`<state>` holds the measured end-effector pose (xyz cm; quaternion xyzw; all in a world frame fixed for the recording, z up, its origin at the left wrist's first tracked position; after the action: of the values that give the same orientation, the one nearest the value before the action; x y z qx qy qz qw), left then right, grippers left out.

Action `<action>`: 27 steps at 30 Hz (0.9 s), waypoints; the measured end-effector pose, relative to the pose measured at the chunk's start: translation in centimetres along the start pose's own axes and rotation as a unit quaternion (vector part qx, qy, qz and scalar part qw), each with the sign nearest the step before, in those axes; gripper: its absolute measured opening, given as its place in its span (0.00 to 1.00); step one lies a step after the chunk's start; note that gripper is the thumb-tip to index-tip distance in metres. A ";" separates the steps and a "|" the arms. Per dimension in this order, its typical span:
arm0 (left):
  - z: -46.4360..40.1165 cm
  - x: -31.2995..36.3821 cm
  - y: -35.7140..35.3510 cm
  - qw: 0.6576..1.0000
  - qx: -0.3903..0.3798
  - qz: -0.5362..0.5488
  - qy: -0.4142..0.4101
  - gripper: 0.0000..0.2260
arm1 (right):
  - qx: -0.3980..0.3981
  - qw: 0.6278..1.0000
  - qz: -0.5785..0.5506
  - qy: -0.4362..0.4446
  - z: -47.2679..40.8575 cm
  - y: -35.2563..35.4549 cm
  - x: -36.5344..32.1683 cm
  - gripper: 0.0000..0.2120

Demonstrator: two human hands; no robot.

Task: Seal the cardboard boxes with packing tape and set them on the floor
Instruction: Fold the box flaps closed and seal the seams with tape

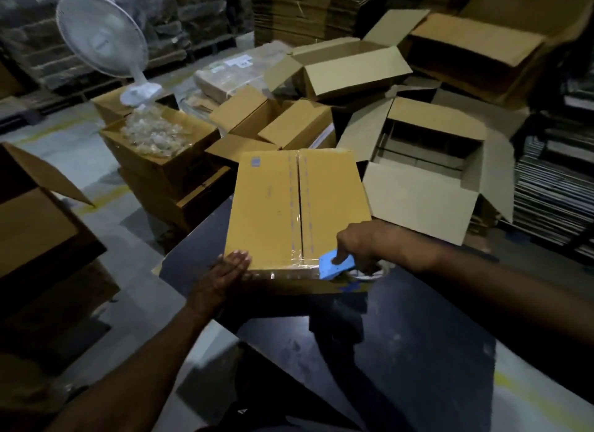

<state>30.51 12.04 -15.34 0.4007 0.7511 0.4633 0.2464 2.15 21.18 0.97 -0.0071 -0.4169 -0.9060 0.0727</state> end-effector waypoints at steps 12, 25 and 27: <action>-7.6 14.5 -1.9 0.998 -0.002 0.068 -0.004 0.21 | 0.039 0.999 -0.016 0.033 -1.6 0.0 -0.7 0.26; -8.9 14.9 -2.2 0.992 -0.123 -0.002 0.031 0.23 | -0.019 0.997 -0.050 -0.057 1.3 -2.9 8.3 0.24; -10.7 16.8 -2.0 0.992 -0.123 -0.005 0.025 0.24 | -0.009 0.992 -0.100 -0.070 0.5 -2.7 8.9 0.21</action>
<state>12.48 20.15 -12.31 0.3514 0.6966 0.5608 0.2771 -7.03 22.23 -0.09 -0.0291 -0.4117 -0.9096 -0.0480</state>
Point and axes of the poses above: each hand's wrist, its own z-axis away from the middle knuckle, its own y-axis out of the back of the hand, x = y × z, the point moved 7 cm from there along -z, towards the middle knuckle, and after that the axes turned 6 degrees about -z, right-handed, at the moved point
